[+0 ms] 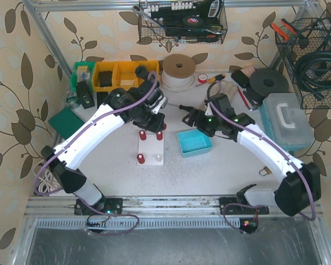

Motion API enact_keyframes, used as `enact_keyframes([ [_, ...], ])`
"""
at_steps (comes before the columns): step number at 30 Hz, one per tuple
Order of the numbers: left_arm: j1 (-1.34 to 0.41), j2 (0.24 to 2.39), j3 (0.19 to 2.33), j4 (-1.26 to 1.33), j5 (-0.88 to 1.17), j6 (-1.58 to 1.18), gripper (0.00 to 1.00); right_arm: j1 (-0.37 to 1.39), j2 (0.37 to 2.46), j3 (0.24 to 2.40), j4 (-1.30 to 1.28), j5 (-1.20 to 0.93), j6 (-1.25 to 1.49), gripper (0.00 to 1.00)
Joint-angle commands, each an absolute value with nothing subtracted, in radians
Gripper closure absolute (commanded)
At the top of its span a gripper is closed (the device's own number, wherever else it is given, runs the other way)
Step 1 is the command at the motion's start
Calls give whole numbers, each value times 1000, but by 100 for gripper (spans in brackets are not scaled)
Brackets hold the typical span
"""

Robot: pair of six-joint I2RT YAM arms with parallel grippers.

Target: Install the large spring

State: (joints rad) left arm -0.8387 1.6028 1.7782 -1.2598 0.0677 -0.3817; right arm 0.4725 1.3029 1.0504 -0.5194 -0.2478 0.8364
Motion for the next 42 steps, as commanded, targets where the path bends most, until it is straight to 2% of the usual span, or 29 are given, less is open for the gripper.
enact_keyframes([
  [1,-844,1649,1775,-1416,127,-371,100,539,1301,1007,-477,-76,755,15],
  [8,-844,1650,1675,-1375,116,-392,100,562,1274,887,-337,13,785,11],
  [18,-868,1728,1614,-1337,137,-411,100,577,1228,762,-255,105,772,13],
  [42,-913,1824,1531,-1285,11,-485,100,578,1126,631,-111,123,753,14],
])
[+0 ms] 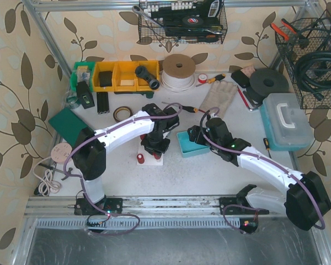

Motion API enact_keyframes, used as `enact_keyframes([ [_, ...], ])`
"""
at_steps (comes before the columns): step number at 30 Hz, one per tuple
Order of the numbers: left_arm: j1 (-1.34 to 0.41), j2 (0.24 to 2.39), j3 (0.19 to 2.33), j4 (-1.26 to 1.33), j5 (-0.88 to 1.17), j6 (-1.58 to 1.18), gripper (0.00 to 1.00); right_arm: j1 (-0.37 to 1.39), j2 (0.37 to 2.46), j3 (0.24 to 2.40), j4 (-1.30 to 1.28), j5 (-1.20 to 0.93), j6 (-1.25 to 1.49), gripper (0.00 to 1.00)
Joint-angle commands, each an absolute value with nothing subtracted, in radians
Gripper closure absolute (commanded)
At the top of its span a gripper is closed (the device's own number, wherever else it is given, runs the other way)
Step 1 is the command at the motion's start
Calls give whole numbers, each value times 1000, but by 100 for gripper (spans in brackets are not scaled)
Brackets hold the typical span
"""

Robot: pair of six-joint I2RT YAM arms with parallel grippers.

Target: Install the large spring

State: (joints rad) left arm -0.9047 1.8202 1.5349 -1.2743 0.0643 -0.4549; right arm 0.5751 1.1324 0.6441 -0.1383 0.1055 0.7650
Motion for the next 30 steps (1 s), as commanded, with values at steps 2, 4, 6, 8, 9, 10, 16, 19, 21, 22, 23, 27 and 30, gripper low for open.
enact_keyframes([
  [2,-913,1825,1525,-1269,7,-488,100,579,1126,629,-108,123,753,14],
  [4,-913,1830,1519,-1254,9,-490,100,578,1127,629,-108,121,753,14],
  [6,-913,1841,1515,-1244,14,-491,100,578,1127,629,-107,121,753,14],
  [8,-913,1849,1511,-1238,11,-492,100,578,1126,627,-107,121,753,14],
  [9,-913,1851,1509,-1234,9,-494,100,579,1126,626,-106,121,753,14],
  [10,-913,1853,1505,-1231,3,-496,100,579,1126,626,-104,120,753,14],
  [16,-913,1882,1518,-1205,3,-520,100,578,1127,624,-102,117,753,14],
  [19,-913,1907,1539,-1200,3,-535,100,578,1130,626,-102,115,752,14],
  [21,-913,1925,1556,-1196,6,-537,100,579,1132,629,-105,112,750,14],
  [22,-913,1938,1564,-1196,4,-539,100,579,1131,628,-108,112,750,14],
  [23,-913,1945,1569,-1196,-1,-541,100,578,1129,626,-104,112,752,14],
  [27,-913,1966,1588,-1192,-19,-549,100,578,1130,627,-105,113,751,14],
  [30,-911,1977,1602,-1184,-19,-557,100,578,1131,623,-101,114,753,14],
])
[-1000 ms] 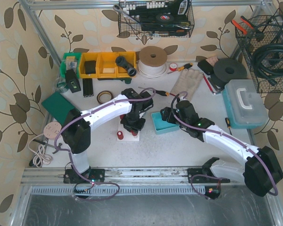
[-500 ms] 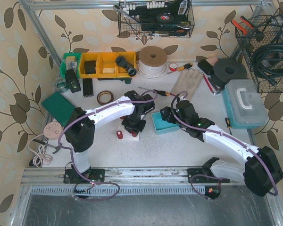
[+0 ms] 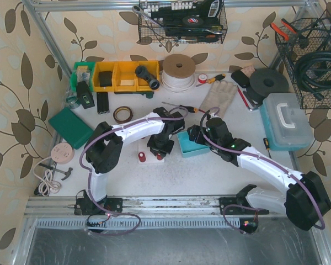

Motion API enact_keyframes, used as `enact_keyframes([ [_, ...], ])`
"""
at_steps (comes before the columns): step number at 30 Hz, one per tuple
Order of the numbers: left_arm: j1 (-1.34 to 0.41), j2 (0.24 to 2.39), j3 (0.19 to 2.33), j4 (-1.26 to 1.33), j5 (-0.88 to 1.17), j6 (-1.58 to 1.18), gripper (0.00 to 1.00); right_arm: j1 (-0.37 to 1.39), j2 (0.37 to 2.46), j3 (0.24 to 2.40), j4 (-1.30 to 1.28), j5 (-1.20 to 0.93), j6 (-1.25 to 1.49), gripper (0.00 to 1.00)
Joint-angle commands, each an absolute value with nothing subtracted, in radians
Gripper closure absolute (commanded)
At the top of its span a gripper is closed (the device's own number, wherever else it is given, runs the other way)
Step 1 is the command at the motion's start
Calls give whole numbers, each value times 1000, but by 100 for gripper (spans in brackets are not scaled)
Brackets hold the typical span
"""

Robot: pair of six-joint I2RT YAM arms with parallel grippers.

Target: Install the large spring

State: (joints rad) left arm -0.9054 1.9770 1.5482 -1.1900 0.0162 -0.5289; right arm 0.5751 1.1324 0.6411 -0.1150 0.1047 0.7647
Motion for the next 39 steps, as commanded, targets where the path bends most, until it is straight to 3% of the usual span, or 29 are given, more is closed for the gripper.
enact_keyframes([
  [1,-911,1981,1607,-1186,-21,-558,100,578,1131,623,-101,115,752,14],
  [6,-911,1978,1608,-1181,-38,-567,98,578,1128,623,-101,116,753,14],
  [10,-910,1966,1612,-1187,-42,-569,63,578,1125,620,-98,118,753,14],
  [13,-910,1955,1620,-1201,-54,-569,44,579,1120,617,-97,120,755,14],
  [15,-910,1947,1629,-1209,-63,-571,38,578,1118,615,-95,121,755,14],
  [22,-911,1889,1674,-1251,-120,-581,27,578,1101,605,-93,131,756,13],
  [28,-910,1699,1614,-1192,-223,-592,25,580,1097,611,-98,149,751,12],
  [33,-882,1379,1521,-1092,-449,-536,23,579,1068,672,-193,254,676,10],
  [36,-854,1137,1403,-966,-707,-422,21,577,1026,753,-263,472,552,6],
  [39,-851,877,1177,-651,-954,-249,20,577,986,765,-205,700,392,4],
])
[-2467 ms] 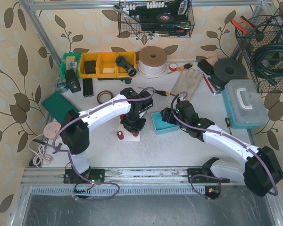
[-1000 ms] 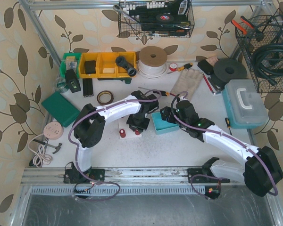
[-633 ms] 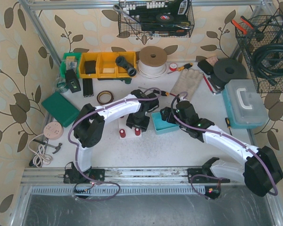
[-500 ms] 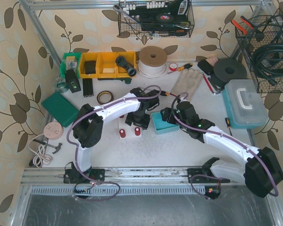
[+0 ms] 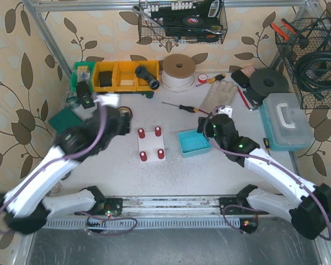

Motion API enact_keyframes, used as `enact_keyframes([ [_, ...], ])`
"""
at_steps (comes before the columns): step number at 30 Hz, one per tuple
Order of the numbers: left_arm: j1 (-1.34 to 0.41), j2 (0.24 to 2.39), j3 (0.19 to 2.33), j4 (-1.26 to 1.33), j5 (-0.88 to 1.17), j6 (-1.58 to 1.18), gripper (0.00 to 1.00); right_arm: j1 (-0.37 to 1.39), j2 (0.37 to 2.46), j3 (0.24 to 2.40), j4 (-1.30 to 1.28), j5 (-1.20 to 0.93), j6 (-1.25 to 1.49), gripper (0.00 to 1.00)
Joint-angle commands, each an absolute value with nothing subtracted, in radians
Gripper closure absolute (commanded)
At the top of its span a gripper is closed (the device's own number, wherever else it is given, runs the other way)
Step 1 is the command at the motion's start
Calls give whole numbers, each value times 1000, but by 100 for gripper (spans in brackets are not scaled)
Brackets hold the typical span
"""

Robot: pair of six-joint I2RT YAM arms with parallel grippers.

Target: Install the large spring

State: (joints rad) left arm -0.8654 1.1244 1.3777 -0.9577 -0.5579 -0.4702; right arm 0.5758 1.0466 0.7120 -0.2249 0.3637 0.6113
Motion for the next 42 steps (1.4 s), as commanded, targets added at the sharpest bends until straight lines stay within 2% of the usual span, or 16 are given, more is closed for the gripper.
enact_keyframes([
  [1,-847,796,1047,-511,-1023,-163,20,577,972,750,-159,775,346,3],
  [3,-808,691,888,-242,-1074,19,20,576,954,699,-35,896,234,1],
  [6,-651,681,784,-213,-989,28,20,556,959,649,58,999,113,0],
  [8,-501,697,708,-216,-855,-51,19,520,960,613,94,982,78,0],
  [11,-325,757,574,-81,-694,-83,19,448,925,498,223,884,33,0],
  [16,-288,904,349,395,-673,81,19,349,940,342,479,738,-77,0],
  [23,-225,1168,282,683,-624,73,19,297,1191,210,876,606,-179,0],
  [31,-136,1469,293,910,-408,97,19,208,1499,199,1226,503,-220,0],
  [34,-124,1501,305,915,-377,111,19,164,1446,198,1127,425,-165,0],
  [37,-124,1510,314,913,-392,103,18,148,1566,221,1236,390,-196,1],
  [39,-121,1511,323,892,-397,99,18,142,1500,267,1020,386,-152,1],
  [42,-117,1501,317,891,-401,91,17,126,1530,275,1069,371,-166,0],
])
